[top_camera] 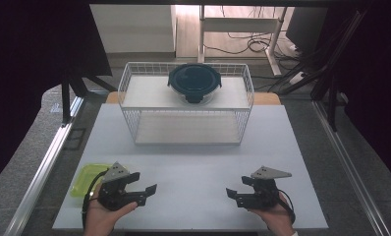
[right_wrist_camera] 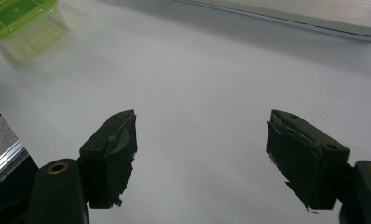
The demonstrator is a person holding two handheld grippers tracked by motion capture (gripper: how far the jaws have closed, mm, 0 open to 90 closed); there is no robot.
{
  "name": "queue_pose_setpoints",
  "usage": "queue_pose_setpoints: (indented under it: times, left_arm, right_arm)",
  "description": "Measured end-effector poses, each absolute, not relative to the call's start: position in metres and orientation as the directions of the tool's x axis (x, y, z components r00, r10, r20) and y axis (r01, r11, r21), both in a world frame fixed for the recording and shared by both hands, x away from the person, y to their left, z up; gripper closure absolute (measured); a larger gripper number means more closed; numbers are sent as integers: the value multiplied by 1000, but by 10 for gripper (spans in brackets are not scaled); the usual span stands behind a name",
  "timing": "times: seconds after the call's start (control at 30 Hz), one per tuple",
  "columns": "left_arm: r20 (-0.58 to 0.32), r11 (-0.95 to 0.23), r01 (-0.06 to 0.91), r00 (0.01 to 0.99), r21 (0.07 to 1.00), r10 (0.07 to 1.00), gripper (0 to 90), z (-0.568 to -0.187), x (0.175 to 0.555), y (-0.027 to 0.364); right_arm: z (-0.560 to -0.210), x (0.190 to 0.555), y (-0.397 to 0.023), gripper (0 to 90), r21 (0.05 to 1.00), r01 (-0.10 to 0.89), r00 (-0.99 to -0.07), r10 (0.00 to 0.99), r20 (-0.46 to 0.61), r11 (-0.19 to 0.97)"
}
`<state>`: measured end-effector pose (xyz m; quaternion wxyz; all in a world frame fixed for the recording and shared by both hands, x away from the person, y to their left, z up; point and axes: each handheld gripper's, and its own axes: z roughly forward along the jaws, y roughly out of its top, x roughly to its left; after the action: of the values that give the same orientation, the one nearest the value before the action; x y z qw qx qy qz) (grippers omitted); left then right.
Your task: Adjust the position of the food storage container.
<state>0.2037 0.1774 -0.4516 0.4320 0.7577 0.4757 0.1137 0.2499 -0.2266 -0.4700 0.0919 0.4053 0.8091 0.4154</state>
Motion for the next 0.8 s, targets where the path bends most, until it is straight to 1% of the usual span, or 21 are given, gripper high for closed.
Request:
queue_pose_setpoints:
  times: [0.2,0.43,0.53,0.57,0.7,0.8]
  left_arm:
    - [-226,-176,628,506,758,832,255,-450,203,186]
    - [-208,-164,630,473,759,856,255,-446,200,207]
    - [-211,-136,642,433,755,876,255,-445,198,227]
    - [-211,-136,642,433,755,876,256,-445,198,227]
    - [-198,-126,656,397,744,896,256,-445,198,246]
    - [-206,-109,673,370,731,906,255,-444,200,261]
  right_arm:
    - [-470,251,-229,243,747,583,-649,737,190,320]
    - [-471,251,-228,243,744,589,-644,740,195,317]
    - [-471,251,-228,243,742,590,-646,738,198,318]
    - [-471,251,-228,243,742,590,-646,738,198,318]
    - [-472,252,-227,243,738,593,-646,737,199,321]
    - [-473,252,-227,242,737,595,-646,737,201,321]
